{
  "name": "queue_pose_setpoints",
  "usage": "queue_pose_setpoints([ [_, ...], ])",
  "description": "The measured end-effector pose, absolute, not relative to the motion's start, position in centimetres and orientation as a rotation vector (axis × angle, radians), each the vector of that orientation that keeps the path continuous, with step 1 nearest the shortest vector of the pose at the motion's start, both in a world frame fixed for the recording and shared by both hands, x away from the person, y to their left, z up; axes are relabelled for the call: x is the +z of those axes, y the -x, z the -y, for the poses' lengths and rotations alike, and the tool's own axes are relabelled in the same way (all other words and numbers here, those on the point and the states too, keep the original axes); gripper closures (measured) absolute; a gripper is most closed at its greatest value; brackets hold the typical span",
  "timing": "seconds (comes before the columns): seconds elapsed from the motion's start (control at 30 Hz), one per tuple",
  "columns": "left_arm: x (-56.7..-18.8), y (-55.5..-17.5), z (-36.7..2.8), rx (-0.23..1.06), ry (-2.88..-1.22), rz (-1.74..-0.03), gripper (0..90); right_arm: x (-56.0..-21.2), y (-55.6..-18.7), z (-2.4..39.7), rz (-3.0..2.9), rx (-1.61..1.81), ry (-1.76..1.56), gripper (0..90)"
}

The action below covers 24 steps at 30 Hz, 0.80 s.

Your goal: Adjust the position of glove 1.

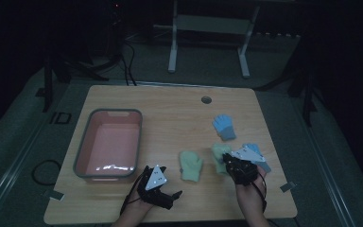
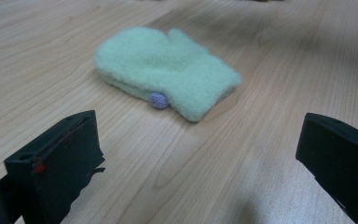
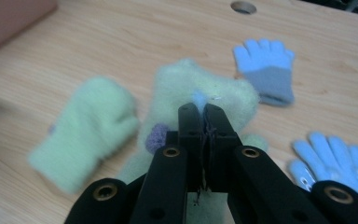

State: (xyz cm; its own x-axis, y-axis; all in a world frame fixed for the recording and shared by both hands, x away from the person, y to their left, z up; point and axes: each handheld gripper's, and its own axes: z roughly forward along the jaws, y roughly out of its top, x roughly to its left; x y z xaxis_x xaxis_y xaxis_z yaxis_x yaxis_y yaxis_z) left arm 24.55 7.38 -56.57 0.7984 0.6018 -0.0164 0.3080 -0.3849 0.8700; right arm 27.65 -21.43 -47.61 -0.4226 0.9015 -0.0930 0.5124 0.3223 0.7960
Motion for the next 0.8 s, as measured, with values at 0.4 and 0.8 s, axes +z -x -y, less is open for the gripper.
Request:
queue_pose_setpoints([
  [0.4, -56.6, -24.5, -7.4, 0.4, -2.004, -0.693, 0.1, -46.4, -27.5, 16.2, -2.079, 1.05, -1.25, 87.3],
  [0.8, -56.6, -24.4, -7.7, 0.379, -1.987, -0.677, 0.1, -48.6, -28.5, 12.9, -2.102, 1.003, -1.301, 87.2],
])
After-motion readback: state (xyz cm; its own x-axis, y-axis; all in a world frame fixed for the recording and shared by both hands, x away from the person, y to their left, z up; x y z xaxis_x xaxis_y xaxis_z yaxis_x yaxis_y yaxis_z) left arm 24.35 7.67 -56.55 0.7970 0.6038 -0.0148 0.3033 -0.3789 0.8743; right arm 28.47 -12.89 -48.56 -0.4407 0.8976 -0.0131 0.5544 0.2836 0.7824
